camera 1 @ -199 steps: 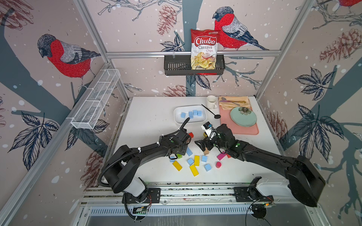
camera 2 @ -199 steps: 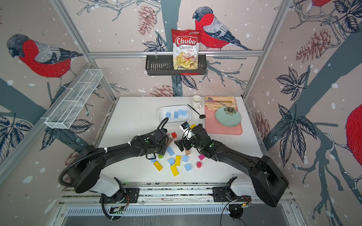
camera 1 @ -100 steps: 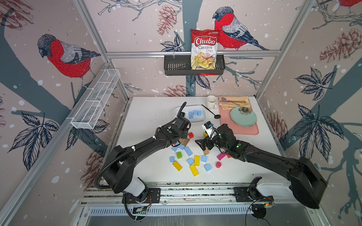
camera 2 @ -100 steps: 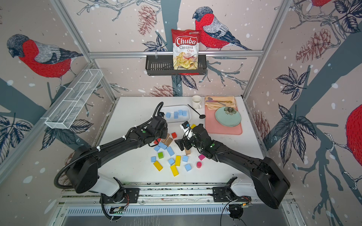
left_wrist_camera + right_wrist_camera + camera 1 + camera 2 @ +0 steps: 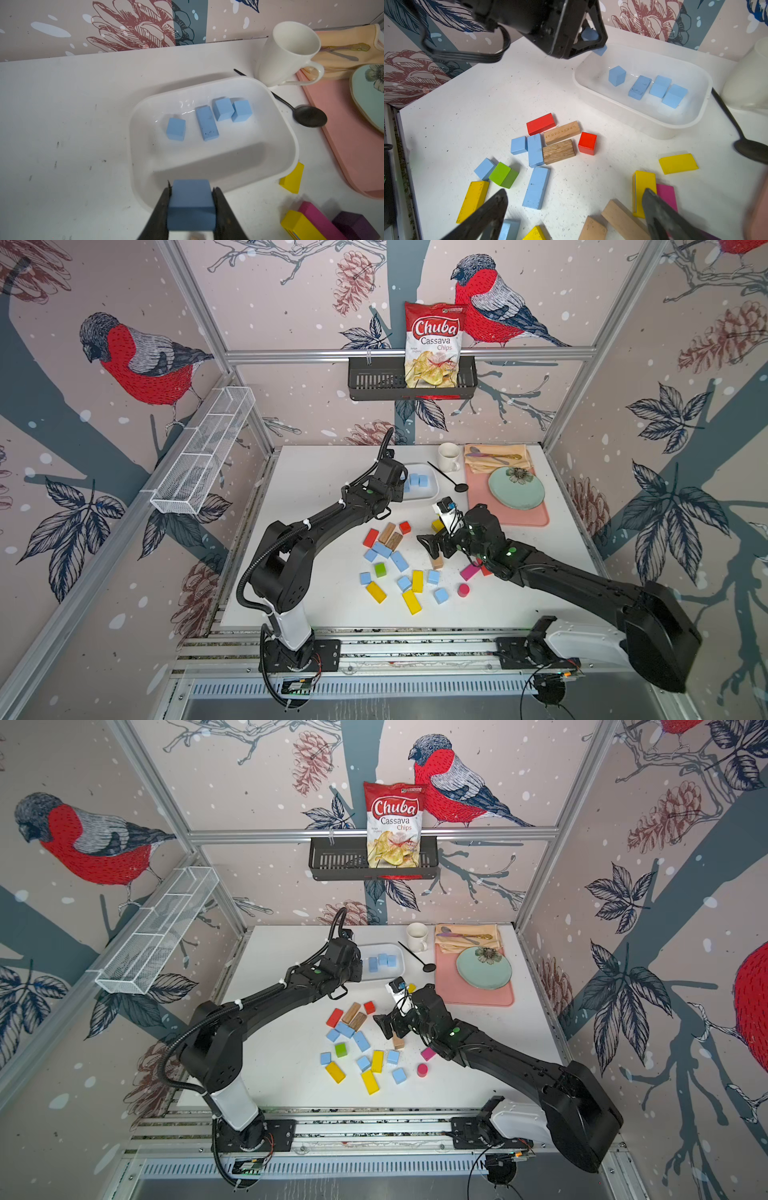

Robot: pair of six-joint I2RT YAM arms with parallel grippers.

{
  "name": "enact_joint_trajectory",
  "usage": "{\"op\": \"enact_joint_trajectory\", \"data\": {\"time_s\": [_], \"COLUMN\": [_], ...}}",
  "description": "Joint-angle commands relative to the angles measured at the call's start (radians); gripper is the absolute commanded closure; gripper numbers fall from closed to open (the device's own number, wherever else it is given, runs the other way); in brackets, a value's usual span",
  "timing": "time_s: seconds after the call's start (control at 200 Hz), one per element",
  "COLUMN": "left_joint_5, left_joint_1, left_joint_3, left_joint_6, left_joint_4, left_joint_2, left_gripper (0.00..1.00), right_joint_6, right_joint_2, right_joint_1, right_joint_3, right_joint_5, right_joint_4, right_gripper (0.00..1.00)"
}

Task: Pick out the blue building blocks
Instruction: Place the building block in the storage box.

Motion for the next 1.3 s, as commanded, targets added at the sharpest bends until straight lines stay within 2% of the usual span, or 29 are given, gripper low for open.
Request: {"op": "enact_joint_trajectory", "data": {"time_s": [0.0, 0.355, 0.821, 1.026, 1.296], "left_joint_5": [0.002, 0.002, -0.017, -0.016, -0.010], "left_joint_1": [0.022, 0.106, 0.137, 0.141, 0.142], "left_joint_3": [0.053, 0.211, 0.307, 0.337, 0.347], "left_joint_6": [0.002, -0.012, -0.053, -0.057, -0.060], "left_joint_4": [0.042, 0.038, 0.024, 0.010, 0.006], "left_joint_2": [0.048, 0.243, 0.392, 0.424, 0.428], "left_gripper": [0.83, 0.83, 0.77, 0.69, 0.49], "right_joint_6": [0.005, 0.018, 0.017, 0.018, 0.014], "right_joint_2": [-0.017, -0.049, -0.026, -0.020, -0.008], "right_joint_1": [0.002, 0.001, 0.001, 0.000, 0.001], "right_joint_3": [-0.009, -0.028, -0.025, -0.023, -0.020], "right_joint_5": [0.032, 0.053, 0.054, 0.054, 0.056], "right_joint_4": [0.014, 0.016, 0.016, 0.017, 0.016], "right_gripper": [0.00, 0.00, 0.00, 0.00, 0.01]}}
